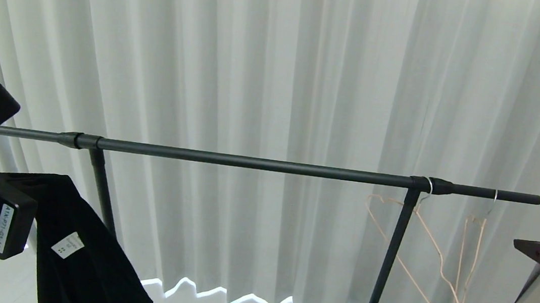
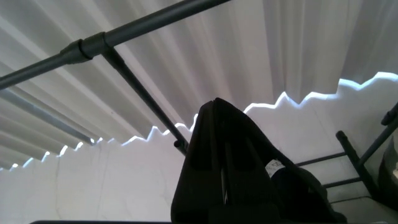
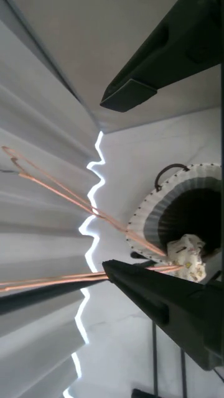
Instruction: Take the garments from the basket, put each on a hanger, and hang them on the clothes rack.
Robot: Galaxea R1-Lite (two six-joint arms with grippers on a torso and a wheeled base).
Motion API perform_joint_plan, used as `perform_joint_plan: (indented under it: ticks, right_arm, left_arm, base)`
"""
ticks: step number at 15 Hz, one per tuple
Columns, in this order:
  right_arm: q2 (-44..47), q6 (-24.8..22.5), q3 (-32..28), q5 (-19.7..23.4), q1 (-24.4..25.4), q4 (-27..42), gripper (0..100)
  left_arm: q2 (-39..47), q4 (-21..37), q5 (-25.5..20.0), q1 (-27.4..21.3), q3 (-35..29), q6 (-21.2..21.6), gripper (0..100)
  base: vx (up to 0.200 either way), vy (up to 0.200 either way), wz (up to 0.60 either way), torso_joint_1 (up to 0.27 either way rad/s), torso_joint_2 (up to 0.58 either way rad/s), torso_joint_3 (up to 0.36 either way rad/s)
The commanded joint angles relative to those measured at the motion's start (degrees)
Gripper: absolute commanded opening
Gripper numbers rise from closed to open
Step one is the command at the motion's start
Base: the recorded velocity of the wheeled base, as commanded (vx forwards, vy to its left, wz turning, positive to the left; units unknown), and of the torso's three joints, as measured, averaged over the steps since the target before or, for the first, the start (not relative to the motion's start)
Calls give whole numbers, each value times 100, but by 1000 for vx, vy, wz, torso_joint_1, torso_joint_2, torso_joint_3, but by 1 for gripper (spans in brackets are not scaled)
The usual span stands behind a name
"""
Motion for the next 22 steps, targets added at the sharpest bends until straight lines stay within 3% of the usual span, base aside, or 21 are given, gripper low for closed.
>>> perform_joint_plan:
  ticks: [1,6,10,11,14,16,22]
  right_arm:
    - [329,-1,-3,-4,-3,-117,100]
    - [1138,78,-20,-21,-82,-838,100]
    - [2122,913,-20,-241,-47,-1462,100]
    - [2509,1273,-20,-619,-3,-1480,100]
    - [3045,1871,-3,-1059,58,-1488,100]
    - [3168,1950,85,-1059,58,-1488,100]
    - [3748,1862,788,-1023,50,-2693,100]
  left_arm:
    - [-13,1,3,1,23,4,0]
    - [40,1,-5,10,40,-31,0]
    - [31,1,-5,54,93,-49,0]
    - [31,1,-5,133,102,-49,0]
    - [-13,1,-5,186,181,-49,0]
    - [-39,1,-5,186,278,-57,0]
    - [-31,1,-5,203,295,-57,0]
  base:
    - [0,0,0,0,0,0]
    - [0,0,0,0,0,0]
    - [0,0,0,0,0,0]
    - [0,0,0,0,0,0]
    - [0,0,0,0,0,0]
    - [0,0,0,0,0,0]
    - [0,0,0,0,0,0]
